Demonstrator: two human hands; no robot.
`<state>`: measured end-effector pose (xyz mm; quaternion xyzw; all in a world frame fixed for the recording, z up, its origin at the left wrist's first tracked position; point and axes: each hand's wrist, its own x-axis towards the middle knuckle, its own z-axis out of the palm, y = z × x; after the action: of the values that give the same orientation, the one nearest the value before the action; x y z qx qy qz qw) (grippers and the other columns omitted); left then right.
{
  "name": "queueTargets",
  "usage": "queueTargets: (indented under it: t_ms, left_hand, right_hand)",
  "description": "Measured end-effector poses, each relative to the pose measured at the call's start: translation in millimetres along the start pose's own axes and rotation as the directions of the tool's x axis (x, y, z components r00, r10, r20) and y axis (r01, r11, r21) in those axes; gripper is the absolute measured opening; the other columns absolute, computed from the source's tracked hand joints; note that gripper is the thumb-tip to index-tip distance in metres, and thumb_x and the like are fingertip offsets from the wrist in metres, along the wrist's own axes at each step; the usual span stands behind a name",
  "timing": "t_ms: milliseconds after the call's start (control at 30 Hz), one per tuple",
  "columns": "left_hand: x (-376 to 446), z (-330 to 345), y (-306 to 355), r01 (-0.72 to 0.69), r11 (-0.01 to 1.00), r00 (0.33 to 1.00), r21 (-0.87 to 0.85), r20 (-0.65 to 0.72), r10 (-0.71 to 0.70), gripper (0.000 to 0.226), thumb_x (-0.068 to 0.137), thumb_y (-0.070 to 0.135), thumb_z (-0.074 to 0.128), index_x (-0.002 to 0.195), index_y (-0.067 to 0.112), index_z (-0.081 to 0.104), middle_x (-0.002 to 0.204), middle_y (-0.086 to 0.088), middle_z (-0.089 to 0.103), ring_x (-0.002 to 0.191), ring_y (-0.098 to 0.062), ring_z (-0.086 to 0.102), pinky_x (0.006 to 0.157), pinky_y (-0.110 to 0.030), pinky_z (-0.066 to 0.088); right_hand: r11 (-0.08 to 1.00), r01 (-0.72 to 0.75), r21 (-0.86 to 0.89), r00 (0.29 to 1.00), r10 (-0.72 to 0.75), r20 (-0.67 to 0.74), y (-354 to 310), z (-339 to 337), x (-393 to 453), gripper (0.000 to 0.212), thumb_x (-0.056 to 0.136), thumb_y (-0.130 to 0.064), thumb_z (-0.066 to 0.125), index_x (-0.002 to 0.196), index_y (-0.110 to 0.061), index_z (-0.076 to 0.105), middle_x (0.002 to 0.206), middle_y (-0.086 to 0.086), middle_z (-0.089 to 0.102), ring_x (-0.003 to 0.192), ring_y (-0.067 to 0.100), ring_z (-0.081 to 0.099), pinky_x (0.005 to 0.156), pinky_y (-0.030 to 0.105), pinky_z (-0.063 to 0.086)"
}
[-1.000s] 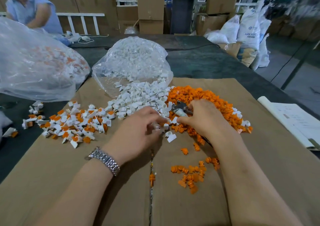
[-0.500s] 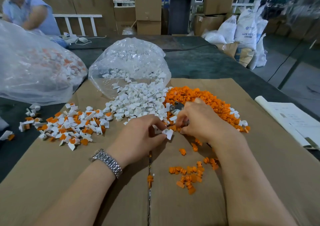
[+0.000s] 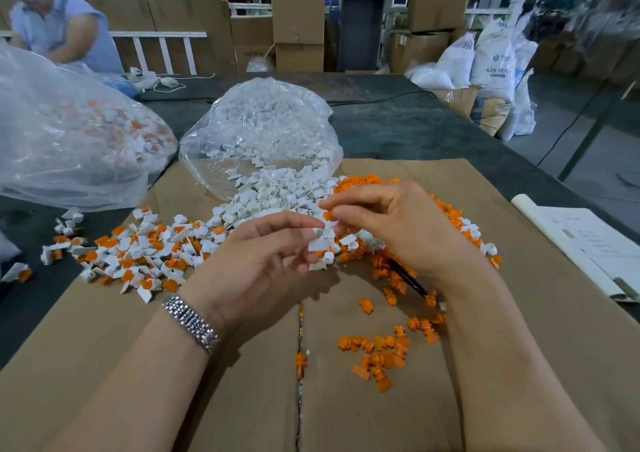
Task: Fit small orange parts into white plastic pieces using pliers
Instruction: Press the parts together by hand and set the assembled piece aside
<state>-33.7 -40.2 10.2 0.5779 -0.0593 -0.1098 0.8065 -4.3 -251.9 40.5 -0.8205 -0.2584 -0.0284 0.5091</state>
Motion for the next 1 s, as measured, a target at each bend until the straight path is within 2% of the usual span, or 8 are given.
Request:
queueTargets:
  t_ms: [133, 233, 400, 567, 633, 733, 867, 1000]
  left_hand:
    - [1.8, -2.5, 5.5, 0.017, 0.996, 1.0, -0.086, -0.002, -0.017, 0.017, 0.085, 0.006, 0.067, 0.098, 0.005, 0.078, 0.084, -0.014, 0.064, 0.069, -0.018, 0.064, 0.058, -0.022, 0.054]
    - [1.9, -3.2, 5.3, 0.039, 0.991, 0.999, -0.13, 0.019, -0.037, 0.015, 0.088, 0.006, 0.065, 0.097, 0.005, 0.076, 0.084, -0.014, 0.066, 0.066, -0.017, 0.062, 0.056, -0.023, 0.053]
    - [1.3, -3.7, 4.9, 0.105, 0.987, 0.994, -0.124, 0.038, -0.101, 0.013, 0.089, 0.012, 0.065, 0.088, 0.005, 0.077, 0.078, -0.014, 0.067, 0.062, -0.016, 0.061, 0.052, -0.022, 0.051]
    - [1.5, -3.7, 6.0, 0.084, 0.985, 0.996, -0.153, 0.042, -0.078, 0.02, 0.084, -0.001, 0.067, 0.103, 0.004, 0.073, 0.083, -0.014, 0.068, 0.068, -0.017, 0.063, 0.057, -0.023, 0.054]
    - [0.8, -0.1, 3.8, 0.04, 0.995, 0.999, -0.093, 0.005, -0.04, 0.026, 0.08, -0.007, 0.068, 0.104, 0.002, 0.07, 0.078, -0.012, 0.066, 0.067, -0.018, 0.062, 0.058, -0.022, 0.053]
    - [-1.5, 3.8, 0.6, -0.018, 0.999, 0.997, 0.051, -0.079, 0.022, 0.033, 0.072, 0.0, 0.072, 0.105, -0.001, 0.07, 0.078, -0.011, 0.068, 0.071, -0.019, 0.061, 0.066, -0.025, 0.052]
    - [-4.4, 4.3, 1.2, -0.069, 0.972, 0.991, 0.224, -0.098, 0.093, 0.038, 0.072, 0.006, 0.074, 0.109, -0.003, 0.071, 0.083, -0.019, 0.076, 0.067, -0.016, 0.071, 0.067, -0.021, 0.059]
    - [-4.3, 4.8, -1.1, -0.13, 0.926, 0.982, 0.354, -0.082, 0.169, 0.023, 0.082, -0.002, 0.073, 0.103, -0.007, 0.066, 0.087, -0.021, 0.077, 0.073, -0.021, 0.075, 0.073, -0.025, 0.061]
  right_hand:
    - [0.992, 0.06, 0.107, 0.997, -0.054, -0.051, -4.9, 3.3, -1.6, 0.01, 0.091, -0.018, 0.074, 0.1, -0.016, 0.078, 0.088, -0.003, 0.077, 0.08, 0.012, 0.074, 0.078, 0.023, 0.059]
    - [0.995, 0.089, 0.042, 0.995, -0.087, -0.038, -8.9, 11.3, -1.6, 0.007, 0.089, -0.02, 0.077, 0.094, -0.015, 0.077, 0.086, -0.002, 0.076, 0.081, 0.014, 0.073, 0.078, 0.03, 0.06]
    - [0.994, 0.092, -0.058, 0.996, -0.093, -0.014, -9.2, 18.2, -0.8, 0.005, 0.092, -0.019, 0.074, 0.096, -0.016, 0.075, 0.084, -0.007, 0.072, 0.08, 0.006, 0.068, 0.075, 0.02, 0.054]
    - [0.994, 0.056, -0.097, 0.997, -0.061, -0.051, -8.7, 19.7, 0.4, 0.005, 0.094, -0.02, 0.072, 0.095, -0.016, 0.074, 0.082, -0.009, 0.07, 0.076, 0.005, 0.067, 0.07, 0.018, 0.052]
    - [0.996, 0.029, -0.089, 0.998, -0.034, -0.05, -8.7, 20.1, 0.3, 0.004, 0.093, -0.02, 0.073, 0.093, -0.016, 0.073, 0.081, -0.008, 0.071, 0.077, 0.008, 0.068, 0.072, 0.022, 0.055]
    - [0.992, 0.021, -0.121, 1.0, -0.023, -0.016, -8.6, 19.7, -0.4, 0.003, 0.093, -0.021, 0.074, 0.092, -0.017, 0.073, 0.081, -0.007, 0.07, 0.077, 0.009, 0.069, 0.073, 0.025, 0.057]
    - [0.977, 0.034, -0.21, 0.999, -0.029, 0.022, -7.8, 16.6, -2.3, 0.001, 0.093, -0.02, 0.073, 0.092, -0.02, 0.074, 0.078, -0.011, 0.068, 0.073, 0.002, 0.064, 0.068, 0.018, 0.052]
    - [0.96, 0.018, -0.281, 0.999, -0.008, 0.036, -7.9, 20.2, -1.7, 0.006, 0.092, -0.019, 0.073, 0.087, -0.022, 0.073, 0.074, -0.012, 0.065, 0.07, 0.002, 0.06, 0.067, 0.02, 0.05]
